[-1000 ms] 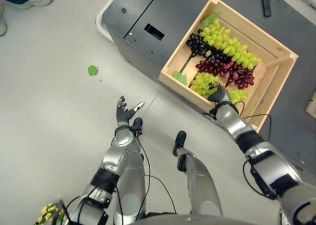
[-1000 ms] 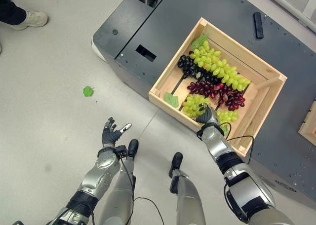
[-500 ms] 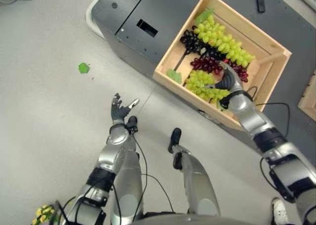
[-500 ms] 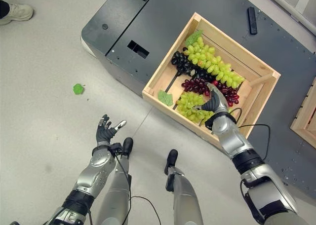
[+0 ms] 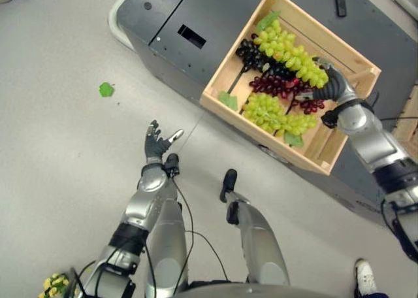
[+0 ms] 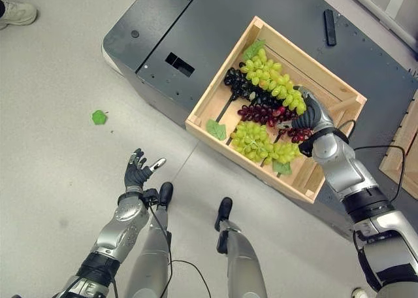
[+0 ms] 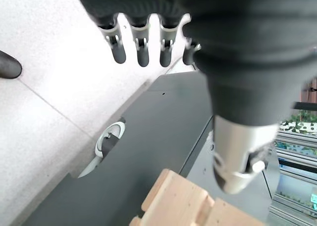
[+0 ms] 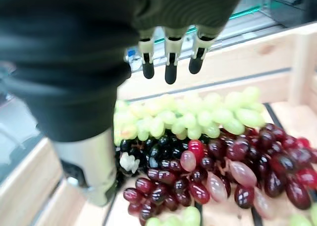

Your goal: Pick up the fruits from the basket on one side to the basket on the other side

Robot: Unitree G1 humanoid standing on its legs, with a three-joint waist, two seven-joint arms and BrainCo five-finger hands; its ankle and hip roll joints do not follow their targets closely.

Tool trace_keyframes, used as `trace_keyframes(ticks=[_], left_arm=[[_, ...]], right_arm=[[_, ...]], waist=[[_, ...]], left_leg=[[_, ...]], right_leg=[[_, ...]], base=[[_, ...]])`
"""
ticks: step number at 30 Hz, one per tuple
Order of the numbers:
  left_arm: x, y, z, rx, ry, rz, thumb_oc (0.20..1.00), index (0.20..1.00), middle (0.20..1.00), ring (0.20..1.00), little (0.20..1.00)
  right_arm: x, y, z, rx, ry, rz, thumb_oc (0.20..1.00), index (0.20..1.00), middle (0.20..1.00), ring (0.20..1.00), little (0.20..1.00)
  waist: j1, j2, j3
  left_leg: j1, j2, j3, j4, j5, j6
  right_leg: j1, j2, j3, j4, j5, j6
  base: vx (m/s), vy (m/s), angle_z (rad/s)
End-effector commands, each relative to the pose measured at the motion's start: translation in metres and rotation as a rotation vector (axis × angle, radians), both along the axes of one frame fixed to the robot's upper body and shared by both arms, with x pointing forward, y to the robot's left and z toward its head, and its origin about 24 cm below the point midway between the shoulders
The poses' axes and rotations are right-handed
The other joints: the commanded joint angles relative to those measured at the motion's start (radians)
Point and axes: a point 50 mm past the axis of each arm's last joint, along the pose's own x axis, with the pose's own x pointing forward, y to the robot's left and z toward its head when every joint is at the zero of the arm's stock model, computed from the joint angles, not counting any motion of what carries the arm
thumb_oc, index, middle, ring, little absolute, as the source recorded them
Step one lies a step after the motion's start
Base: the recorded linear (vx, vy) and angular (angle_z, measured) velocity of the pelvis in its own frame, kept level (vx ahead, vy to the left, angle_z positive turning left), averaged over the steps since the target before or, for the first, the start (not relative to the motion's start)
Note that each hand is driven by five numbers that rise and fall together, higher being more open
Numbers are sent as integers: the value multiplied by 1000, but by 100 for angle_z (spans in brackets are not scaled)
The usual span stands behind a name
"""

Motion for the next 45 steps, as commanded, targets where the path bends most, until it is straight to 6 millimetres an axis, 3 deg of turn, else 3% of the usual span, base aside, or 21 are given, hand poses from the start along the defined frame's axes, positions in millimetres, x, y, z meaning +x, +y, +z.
trace_keyframes(ticks=[1, 10, 13, 19, 27, 34, 45], left_arm=[[-2, 4, 20, 14, -99, -1, 1000, 1000, 1000, 1000, 1000], [-1, -7, 18, 15, -97, -17, 1000, 1000, 1000, 1000, 1000], [1, -12, 19, 18, -104, -30, 1000, 1000, 1000, 1000, 1000], [5, -18, 19, 15, -103, -36, 1000, 1000, 1000, 1000, 1000], [8, -21, 19, 12, -96, -33, 1000, 1000, 1000, 1000, 1000], [8, -21, 18, 12, -91, -34, 1000, 1000, 1000, 1000, 1000], [7, -8, 20, 5, -90, 22, 1000, 1000, 1000, 1000, 1000]], right_arm=[[5, -5, 34, -143, -84, -69, 1000, 1000, 1000, 1000, 1000], [33, -2, 9, -464, 71, -228, 1000, 1000, 1000, 1000, 1000], [35, -10, -18, -563, 175, -285, 1000, 1000, 1000, 1000, 1000], [30, -20, -62, -482, 286, -327, 1000, 1000, 1000, 1000, 1000], [17, -21, -102, -363, 349, -318, 1000, 1000, 1000, 1000, 1000], [13, -24, -112, -277, 360, -317, 1000, 1000, 1000, 1000, 1000], [7, 1, -86, -38, 175, -142, 1000, 1000, 1000, 1000, 1000]], waist=[[12, -54, -13], [42, -28, -13], [51, -15, -13], [52, 0, -13], [45, 8, -13], [36, 9, -13], [1, -29, -13]], left_leg=[[3, -18, 17, 66, -118, 0], [-37, -22, -1, 75, -112, -4], [-54, -24, -11, 74, -108, -7], [-73, -28, -16, 79, -104, -7], [-75, -29, -14, 81, -105, -6], [-76, -31, -8, 83, -105, -5], [-64, -21, 0, 81, -109, -5]], right_leg=[[61, -62, 19, -145, 24, 47], [35, -61, 7, -140, 24, 44], [22, -60, 0, -138, 23, 43], [7, -62, -6, -132, 23, 43], [2, -66, -4, -127, 21, 43], [-2, -66, 0, -125, 20, 43], [-3, -62, 10, -122, 16, 42]], base=[[0, 0, 0], [-4, -6, 4], [1, -6, 11], [0, -2, 2], [0, 0, 0], [0, 0, 0], [0, 0, 0]])
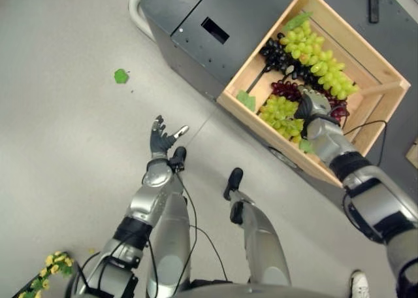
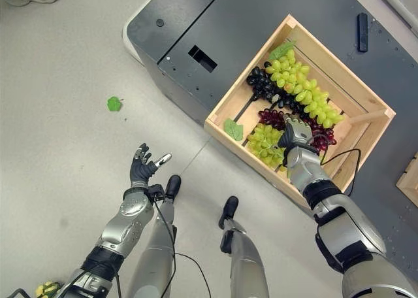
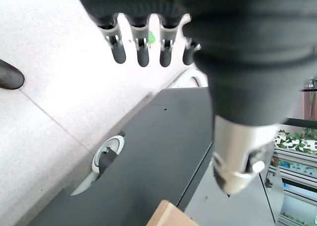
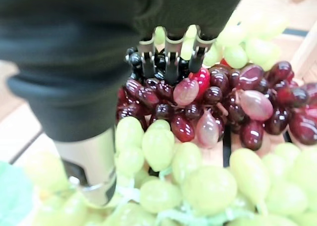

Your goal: Pick up the fruits from the basket on one side to the basket on the other side

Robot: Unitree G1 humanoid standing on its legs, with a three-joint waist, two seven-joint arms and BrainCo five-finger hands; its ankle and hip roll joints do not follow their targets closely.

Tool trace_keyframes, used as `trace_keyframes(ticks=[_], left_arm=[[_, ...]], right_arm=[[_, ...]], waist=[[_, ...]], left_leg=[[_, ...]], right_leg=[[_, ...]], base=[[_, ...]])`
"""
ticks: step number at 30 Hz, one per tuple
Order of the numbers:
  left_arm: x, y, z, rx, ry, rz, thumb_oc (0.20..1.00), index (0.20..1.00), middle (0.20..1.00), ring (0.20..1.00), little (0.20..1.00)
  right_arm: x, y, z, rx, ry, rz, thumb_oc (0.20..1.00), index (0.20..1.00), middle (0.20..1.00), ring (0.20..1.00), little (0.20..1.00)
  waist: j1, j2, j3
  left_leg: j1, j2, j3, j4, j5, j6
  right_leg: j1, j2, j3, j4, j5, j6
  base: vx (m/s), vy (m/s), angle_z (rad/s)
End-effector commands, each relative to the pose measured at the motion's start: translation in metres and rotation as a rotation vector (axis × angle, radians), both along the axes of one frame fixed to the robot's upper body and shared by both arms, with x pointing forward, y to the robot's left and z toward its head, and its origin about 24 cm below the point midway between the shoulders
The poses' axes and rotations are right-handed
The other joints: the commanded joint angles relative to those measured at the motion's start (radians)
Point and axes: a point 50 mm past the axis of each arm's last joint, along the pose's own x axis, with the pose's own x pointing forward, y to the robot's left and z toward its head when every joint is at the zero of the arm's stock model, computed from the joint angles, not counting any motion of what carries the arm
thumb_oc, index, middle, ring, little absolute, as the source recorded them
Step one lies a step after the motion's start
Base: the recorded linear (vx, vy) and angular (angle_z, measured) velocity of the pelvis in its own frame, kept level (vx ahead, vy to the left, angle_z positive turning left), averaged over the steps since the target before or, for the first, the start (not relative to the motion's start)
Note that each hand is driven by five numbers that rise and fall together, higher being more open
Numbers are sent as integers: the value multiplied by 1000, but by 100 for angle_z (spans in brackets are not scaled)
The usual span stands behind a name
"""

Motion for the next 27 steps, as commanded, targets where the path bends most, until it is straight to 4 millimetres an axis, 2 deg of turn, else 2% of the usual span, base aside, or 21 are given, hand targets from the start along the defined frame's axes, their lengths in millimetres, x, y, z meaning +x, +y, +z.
trace_keyframes(ticks=[1, 13, 27], left_arm=[[0, 6, 12, -4, -66, 39, 1000, 1000, 1000, 1000, 1000], [-3, 12, 17, -5, -86, 41, 1000, 1000, 1000, 1000, 1000], [-3, 13, 16, -11, -80, 36, 1000, 1000, 1000, 1000, 1000]], right_arm=[[-11, -11, -3, 62, 6, 24, 1000, 1000, 1000, 1000, 1000], [-23, -19, 27, 189, -101, 79, 1000, 1000, 1000, 1000, 1000], [-15, -26, 29, 173, -77, 32, 1000, 1000, 1000, 1000, 1000]], waist=[[-40, -40, -11], [-56, -64, -11], [-43, -61, -11]], left_leg=[[-6, -8, 26, 77, -111, -7], [5, -4, 33, 77, -114, -5], [3, -6, 31, 78, -116, -4]], right_leg=[[32, -46, 34, -117, 8, 46], [41, -43, 39, -117, 8, 45], [41, -42, 38, -119, 9, 42]], base=[[4, -6, -3], [3, -4, -3], [0, 0, 0]])
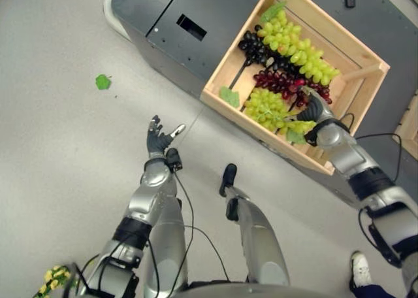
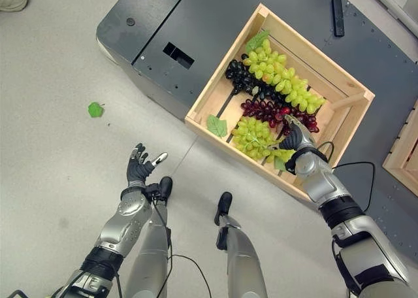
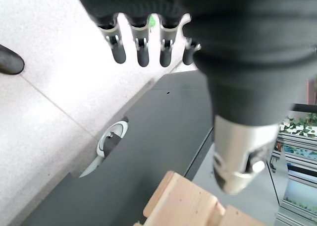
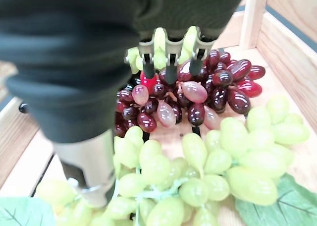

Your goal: Pick up the fruits from the basket on one side to the basket on the other side

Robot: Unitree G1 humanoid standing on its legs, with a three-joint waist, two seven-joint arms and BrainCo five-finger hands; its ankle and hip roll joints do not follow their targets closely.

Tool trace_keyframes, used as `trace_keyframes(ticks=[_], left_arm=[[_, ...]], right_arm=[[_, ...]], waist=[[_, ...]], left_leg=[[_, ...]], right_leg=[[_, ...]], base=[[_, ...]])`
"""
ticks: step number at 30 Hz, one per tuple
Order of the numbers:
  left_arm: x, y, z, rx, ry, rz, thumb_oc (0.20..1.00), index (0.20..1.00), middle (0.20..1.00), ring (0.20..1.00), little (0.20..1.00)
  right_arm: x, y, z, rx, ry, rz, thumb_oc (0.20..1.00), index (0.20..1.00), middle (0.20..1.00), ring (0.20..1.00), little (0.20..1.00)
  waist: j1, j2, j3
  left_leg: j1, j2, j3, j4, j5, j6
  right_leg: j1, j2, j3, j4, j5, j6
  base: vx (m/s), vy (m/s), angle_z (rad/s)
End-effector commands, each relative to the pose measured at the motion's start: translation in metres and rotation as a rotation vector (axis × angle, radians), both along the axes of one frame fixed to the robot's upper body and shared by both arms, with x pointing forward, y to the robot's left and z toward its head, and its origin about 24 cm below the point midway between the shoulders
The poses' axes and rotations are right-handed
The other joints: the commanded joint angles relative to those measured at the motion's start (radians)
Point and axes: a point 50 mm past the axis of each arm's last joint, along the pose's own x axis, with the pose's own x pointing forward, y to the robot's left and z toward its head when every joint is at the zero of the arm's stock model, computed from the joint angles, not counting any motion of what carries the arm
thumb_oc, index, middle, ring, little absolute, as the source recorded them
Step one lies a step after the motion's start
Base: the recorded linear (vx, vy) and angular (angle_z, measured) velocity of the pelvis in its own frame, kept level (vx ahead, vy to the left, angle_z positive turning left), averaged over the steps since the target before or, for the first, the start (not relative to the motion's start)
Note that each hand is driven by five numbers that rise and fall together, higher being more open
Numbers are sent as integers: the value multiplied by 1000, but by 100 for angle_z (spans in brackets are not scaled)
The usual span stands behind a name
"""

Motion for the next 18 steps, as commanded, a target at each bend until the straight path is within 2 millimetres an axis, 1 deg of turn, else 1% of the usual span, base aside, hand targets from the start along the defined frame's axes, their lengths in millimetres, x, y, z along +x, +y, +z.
trace_keyframes(ticks=[1, 4, 9, 11, 13, 18], left_arm=[[-3, 8, 15, 13, -76, 19, 1000, 1000, 1000, 1000, 1000], [-3, 7, 15, 9, -76, 19, 1000, 1000, 1000, 1000, 1000], [-3, 5, 14, 10, -71, 8, 1000, 1000, 1000, 1000, 1000], [-4, 5, 14, 10, -69, 8, 1000, 1000, 1000, 1000, 1000], [-3, 3, 12, 13, -62, 5, 1000, 1000, 1000, 1000, 1000], [-3, -1, 9, 12, -50, -4, 1000, 1000, 1000, 1000, 1000]], right_arm=[[5, -12, 25, -37, -60, -36, 1000, 1000, 1000, 1000, 1000], [6, -14, 26, -44, -60, -47, 1000, 1000, 1000, 1000, 1000], [12, -24, 25, -79, -33, -119, 1000, 1000, 1000, 1000, 1000], [12, -26, 25, -91, -30, -128, 1000, 1000, 1000, 1000, 1000], [15, -31, 16, -122, 15, -171, 1000, 1000, 1000, 1000, 1000], [17, -32, -10, -205, 140, -213, 1000, 1000, 1000, 1000, 1000]], waist=[[9, -56, -13], [12, -56, -13], [23, -51, -13], [26, -50, -13], [34, -48, -13], [47, -39, -13]], left_leg=[[3, -16, 22, 79, -115, -3], [3, -16, 20, 80, -116, -3], [-2, -16, 16, 85, -117, -4], [-1, -16, 16, 85, -117, -3], [2, -17, 14, 86, -118, -2], [1, -20, 9, 84, -115, -2]], right_leg=[[44, -54, 32, -114, 8, 42], [45, -54, 31, -112, 8, 41], [42, -55, 31, -110, 9, 41], [42, -55, 31, -109, 8, 41], [45, -55, 28, -104, 7, 41], [49, -55, 24, -105, 7, 40]], base=[[0, 0, 0], [0, 0, 0], [0, 0, 0], [0, 0, 0], [0, 0, 0], [2, -5, 4]])
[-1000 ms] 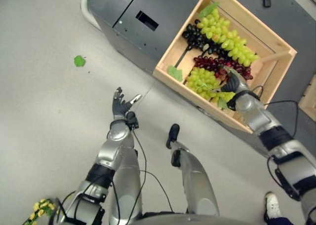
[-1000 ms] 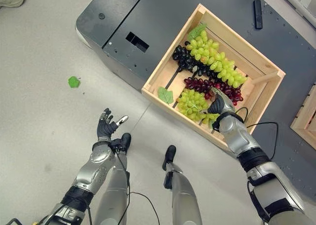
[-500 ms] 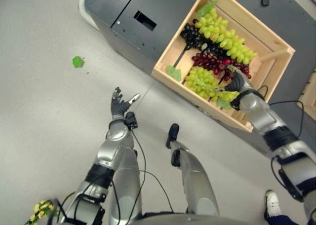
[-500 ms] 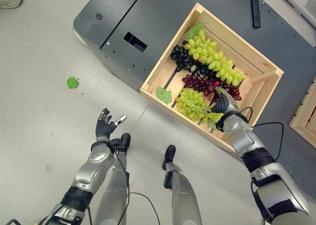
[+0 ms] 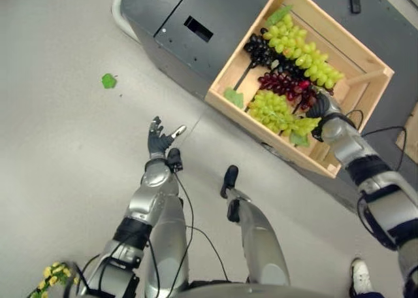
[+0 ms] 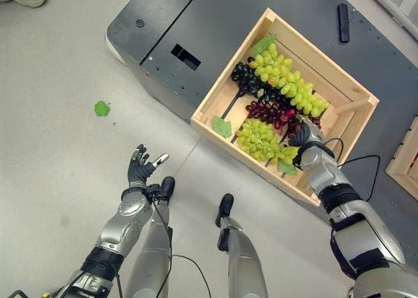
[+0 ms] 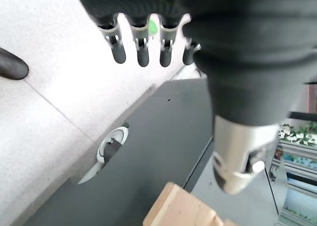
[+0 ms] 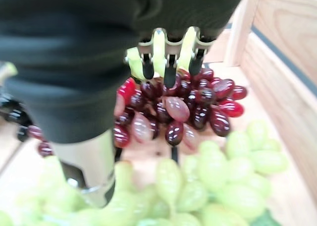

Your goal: Pick up the fruits from the basket on one side to the basket on the other side

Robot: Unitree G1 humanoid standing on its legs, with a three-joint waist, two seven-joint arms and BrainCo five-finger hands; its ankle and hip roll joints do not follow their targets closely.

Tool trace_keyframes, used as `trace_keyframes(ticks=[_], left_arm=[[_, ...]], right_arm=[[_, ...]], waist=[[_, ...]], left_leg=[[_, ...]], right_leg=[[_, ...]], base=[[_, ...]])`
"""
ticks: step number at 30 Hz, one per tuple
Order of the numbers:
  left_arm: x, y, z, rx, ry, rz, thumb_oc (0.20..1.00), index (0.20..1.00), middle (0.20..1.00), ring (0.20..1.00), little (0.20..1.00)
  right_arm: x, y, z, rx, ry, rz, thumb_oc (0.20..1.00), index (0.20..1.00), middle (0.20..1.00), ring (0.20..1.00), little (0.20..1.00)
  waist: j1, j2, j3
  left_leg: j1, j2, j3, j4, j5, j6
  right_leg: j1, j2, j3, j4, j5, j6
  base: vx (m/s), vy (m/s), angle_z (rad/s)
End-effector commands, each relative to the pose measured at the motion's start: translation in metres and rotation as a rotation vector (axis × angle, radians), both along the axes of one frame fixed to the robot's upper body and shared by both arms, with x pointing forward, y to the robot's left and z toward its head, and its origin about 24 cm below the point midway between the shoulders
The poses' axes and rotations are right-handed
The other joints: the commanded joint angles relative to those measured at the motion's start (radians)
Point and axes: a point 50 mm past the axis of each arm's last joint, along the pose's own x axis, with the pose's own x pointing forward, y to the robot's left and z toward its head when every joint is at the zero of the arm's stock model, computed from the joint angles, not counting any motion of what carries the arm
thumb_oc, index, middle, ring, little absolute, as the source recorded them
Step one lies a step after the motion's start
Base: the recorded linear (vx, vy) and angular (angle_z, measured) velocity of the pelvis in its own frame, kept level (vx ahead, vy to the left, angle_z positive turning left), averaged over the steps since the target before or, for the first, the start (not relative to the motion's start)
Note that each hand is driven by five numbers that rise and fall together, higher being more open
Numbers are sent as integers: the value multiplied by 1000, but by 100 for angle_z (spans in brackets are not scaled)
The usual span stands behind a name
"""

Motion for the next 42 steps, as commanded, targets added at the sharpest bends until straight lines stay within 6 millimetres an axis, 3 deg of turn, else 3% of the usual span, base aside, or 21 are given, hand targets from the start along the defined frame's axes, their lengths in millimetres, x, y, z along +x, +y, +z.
trace_keyframes(ticks=[1, 6, 12, 19, 30, 42], left_arm=[[-2, 0, 12, 15, -69, -4, 1000, 1000, 1000, 1000, 1000], [0, -5, 13, 25, -78, -22, 1000, 1000, 1000, 1000, 1000], [2, -7, 12, 26, -74, -23, 1000, 1000, 1000, 1000, 1000], [2, -10, 14, 21, -82, -32, 1000, 1000, 1000, 1000, 1000], [3, -12, 12, 13, -71, -25, 1000, 1000, 1000, 1000, 1000], [1, -22, 5, 7, -42, -53, 1000, 1000, 1000, 1000, 1000]], right_arm=[[1, -7, -1, -129, 49, -31, 1000, 1000, 1000, 1000, 1000], [-4, -5, -35, -219, 205, -33, 1000, 1000, 1000, 1000, 1000], [-12, -10, -51, -214, 247, -54, 1000, 1000, 1000, 1000, 1000], [-16, -11, -57, -174, 237, -70, 1000, 1000, 1000, 1000, 1000], [-14, 2, -55, -90, 152, -39, 1000, 1000, 1000, 1000, 1000], [-14, 23, -77, -99, 229, -31, 1000, 1000, 1000, 1000, 1000]], waist=[[5, -37, -13], [13, -16, -13], [9, -10, -13], [7, -6, -13], [2, -12, -13], [24, 32, -13]], left_leg=[[-3, -20, 15, 69, -116, -2], [-12, -23, 10, 72, -113, -3], [-14, -25, 9, 73, -111, -1], [-14, -25, 7, 72, -111, -1], [-18, -24, 8, 74, -112, 0], [-44, -42, 11, 92, -120, 9]], right_leg=[[38, -55, 24, -111, 6, 41], [30, -58, 21, -108, 5, 41], [26, -58, 21, -104, 5, 41], [26, -59, 23, -102, 4, 41], [19, -60, 22, -101, 2, 40], [0, -69, 27, -96, 6, 42]], base=[[-6, 2, 4], [-2, 2, 1], [0, 0, 0], [0, 0, 0], [1, -1, -1], [0, 1, 0]])
